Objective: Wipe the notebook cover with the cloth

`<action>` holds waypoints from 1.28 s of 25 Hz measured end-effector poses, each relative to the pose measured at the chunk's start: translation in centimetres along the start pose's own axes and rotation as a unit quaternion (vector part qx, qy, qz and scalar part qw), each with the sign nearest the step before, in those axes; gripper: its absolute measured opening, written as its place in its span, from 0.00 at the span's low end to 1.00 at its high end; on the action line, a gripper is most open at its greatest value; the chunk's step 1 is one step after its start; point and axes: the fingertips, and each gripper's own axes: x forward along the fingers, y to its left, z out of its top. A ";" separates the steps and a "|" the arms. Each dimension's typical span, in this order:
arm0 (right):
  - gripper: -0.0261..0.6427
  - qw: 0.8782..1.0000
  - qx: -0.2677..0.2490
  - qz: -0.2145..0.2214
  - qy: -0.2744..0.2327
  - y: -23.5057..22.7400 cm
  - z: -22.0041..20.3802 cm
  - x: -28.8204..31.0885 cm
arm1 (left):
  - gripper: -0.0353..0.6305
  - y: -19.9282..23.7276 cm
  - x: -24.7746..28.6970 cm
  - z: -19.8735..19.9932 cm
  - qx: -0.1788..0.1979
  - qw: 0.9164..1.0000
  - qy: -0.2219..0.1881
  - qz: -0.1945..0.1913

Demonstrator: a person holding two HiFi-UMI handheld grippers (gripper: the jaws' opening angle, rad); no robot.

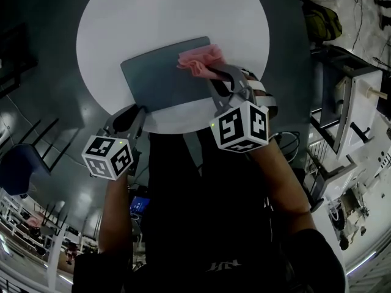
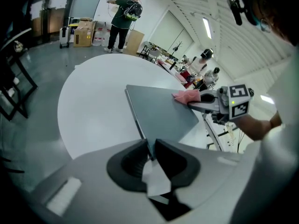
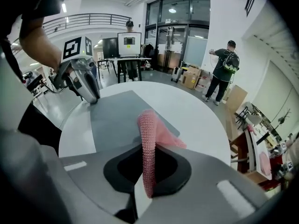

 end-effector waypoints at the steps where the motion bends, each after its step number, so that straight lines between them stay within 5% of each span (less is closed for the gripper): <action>1: 0.06 1.000 0.002 -0.006 0.005 -0.4 -0.5 -0.2 | 0.12 0.0 0.0 0.0 -0.001 1.000 -0.001 0.001; 5: 0.06 0.999 0.010 -0.032 0.017 -1.6 -1.1 -1.2 | 0.12 0.1 -0.3 -0.1 -0.006 1.000 -0.006 -0.002; 10: 0.06 0.998 0.021 -0.036 -0.044 -1.1 2.7 -2.9 | 0.12 0.1 -0.2 -0.2 -0.002 1.000 -0.010 -0.010; 16: 0.06 0.995 -0.001 0.029 -0.099 5.3 9.8 -1.0 | 0.12 0.5 0.0 -0.3 -0.001 1.000 -0.015 -0.025; 21: 0.06 0.991 -0.021 0.090 -0.099 10.8 13.3 2.3 | 0.12 1.1 -0.5 -0.3 -0.008 0.999 -0.023 -0.036; 32: 0.06 0.987 -0.063 0.142 -0.042 14.3 12.4 6.2 | 0.12 1.6 -0.7 -0.2 -0.003 0.999 -0.026 -0.043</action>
